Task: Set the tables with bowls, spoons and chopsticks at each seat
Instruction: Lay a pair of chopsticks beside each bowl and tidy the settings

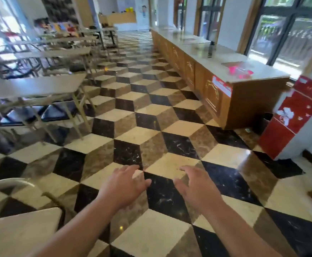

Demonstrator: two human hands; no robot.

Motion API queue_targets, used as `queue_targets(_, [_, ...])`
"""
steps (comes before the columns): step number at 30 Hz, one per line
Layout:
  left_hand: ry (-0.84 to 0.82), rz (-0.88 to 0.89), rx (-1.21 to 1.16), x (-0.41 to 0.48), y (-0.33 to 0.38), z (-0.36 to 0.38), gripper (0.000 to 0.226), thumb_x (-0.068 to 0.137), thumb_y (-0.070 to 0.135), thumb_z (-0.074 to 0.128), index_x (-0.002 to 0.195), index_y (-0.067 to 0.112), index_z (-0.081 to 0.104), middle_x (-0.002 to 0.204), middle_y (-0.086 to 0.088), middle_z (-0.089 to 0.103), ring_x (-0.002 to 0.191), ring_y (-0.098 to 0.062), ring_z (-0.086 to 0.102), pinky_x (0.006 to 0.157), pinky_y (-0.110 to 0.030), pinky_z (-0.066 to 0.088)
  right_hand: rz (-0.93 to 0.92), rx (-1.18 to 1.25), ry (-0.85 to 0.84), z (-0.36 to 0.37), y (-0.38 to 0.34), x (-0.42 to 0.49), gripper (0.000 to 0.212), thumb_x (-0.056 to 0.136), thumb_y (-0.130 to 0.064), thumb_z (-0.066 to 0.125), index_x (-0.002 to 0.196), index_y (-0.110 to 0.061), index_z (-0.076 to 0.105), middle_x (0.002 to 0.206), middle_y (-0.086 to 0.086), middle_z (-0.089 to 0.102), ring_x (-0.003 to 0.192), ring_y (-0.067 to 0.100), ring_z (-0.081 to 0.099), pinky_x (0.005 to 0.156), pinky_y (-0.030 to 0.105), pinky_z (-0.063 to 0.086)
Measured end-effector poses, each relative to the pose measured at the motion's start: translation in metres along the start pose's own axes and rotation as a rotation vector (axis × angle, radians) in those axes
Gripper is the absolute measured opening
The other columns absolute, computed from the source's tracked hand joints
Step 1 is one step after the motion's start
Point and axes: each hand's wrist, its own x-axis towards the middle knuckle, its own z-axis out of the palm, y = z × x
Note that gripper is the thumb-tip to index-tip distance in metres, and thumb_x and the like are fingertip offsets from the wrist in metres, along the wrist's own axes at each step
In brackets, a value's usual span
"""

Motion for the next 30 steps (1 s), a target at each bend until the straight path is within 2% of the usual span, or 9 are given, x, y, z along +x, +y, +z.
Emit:
queue_targets(3, [0.068,-0.147,-0.055,0.024,-0.035,-0.017,0.079,0.092,0.078,0.056,0.160,0.042,0.038,0.169,0.010,0.041,0.155,-0.019,0.039,0.121,-0.044,0.042,-0.161,-0.082,-0.104,0.009,-0.039,0.067,0.055,0.102,-0.063,0.048,0.149,-0.034,0.052,0.152,-0.012,0.055,0.139,0.013,0.051,0.112,0.033,0.045])
queue_targets(7, [0.122,-0.332,-0.113,0.054,-0.095,-0.041,0.083,0.092,0.079,0.054,0.163,0.039,0.036,0.169,0.007,0.041,0.156,-0.022,0.036,0.124,-0.046,0.038,-0.325,-0.194,-0.212,0.034,-0.105,0.148,0.062,0.100,-0.068,0.047,0.152,-0.034,0.049,0.158,-0.010,0.051,0.146,0.015,0.045,0.120,0.039,0.039])
queue_targets(10, [0.133,-0.438,-0.175,0.082,-0.142,-0.053,0.084,0.093,0.080,0.053,0.164,0.038,0.035,0.168,0.003,0.043,0.156,-0.025,0.036,0.125,-0.048,0.038,-0.455,-0.230,-0.239,0.056,-0.155,0.202,0.060,0.101,-0.064,0.050,0.152,-0.033,0.050,0.157,-0.008,0.052,0.148,0.016,0.045,0.119,0.041,0.041])
queue_targets(15, [0.211,-0.549,-0.292,0.154,-0.225,-0.072,0.083,0.092,0.080,0.052,0.162,0.038,0.037,0.169,0.005,0.041,0.158,-0.023,0.034,0.127,-0.048,0.035,-0.626,-0.308,-0.286,0.109,-0.252,0.294,0.058,0.100,-0.066,0.048,0.149,-0.036,0.052,0.154,-0.011,0.055,0.144,0.014,0.049,0.115,0.039,0.046])
queue_targets(20, [0.271,-0.663,-0.376,0.218,-0.304,-0.105,0.081,0.090,0.082,0.053,0.160,0.042,0.040,0.167,0.008,0.044,0.157,-0.021,0.035,0.126,-0.048,0.035,-0.717,-0.434,-0.431,0.138,-0.353,0.374,0.062,0.100,-0.068,0.046,0.155,-0.037,0.044,0.160,-0.014,0.047,0.149,0.012,0.040,0.119,0.037,0.041])
queue_targets(24, [0.338,-0.776,-0.410,0.255,-0.359,-0.140,0.085,0.089,0.084,0.052,0.161,0.041,0.037,0.167,0.008,0.044,0.157,-0.019,0.037,0.125,-0.046,0.035,-0.817,-0.454,-0.482,0.153,-0.432,0.430,0.063,0.101,-0.068,0.044,0.157,-0.037,0.040,0.164,-0.013,0.041,0.154,0.014,0.034,0.125,0.038,0.034])
queue_targets(30, [0.483,-0.945,-0.484,0.284,-0.433,-0.182,0.087,0.085,0.087,0.053,0.159,0.043,0.040,0.167,0.009,0.044,0.156,-0.018,0.038,0.123,-0.048,0.039,-1.015,-0.447,-0.586,0.191,-0.543,0.489,0.061,0.103,-0.065,0.044,0.158,-0.039,0.039,0.161,-0.014,0.044,0.152,0.010,0.035,0.123,0.035,0.034])
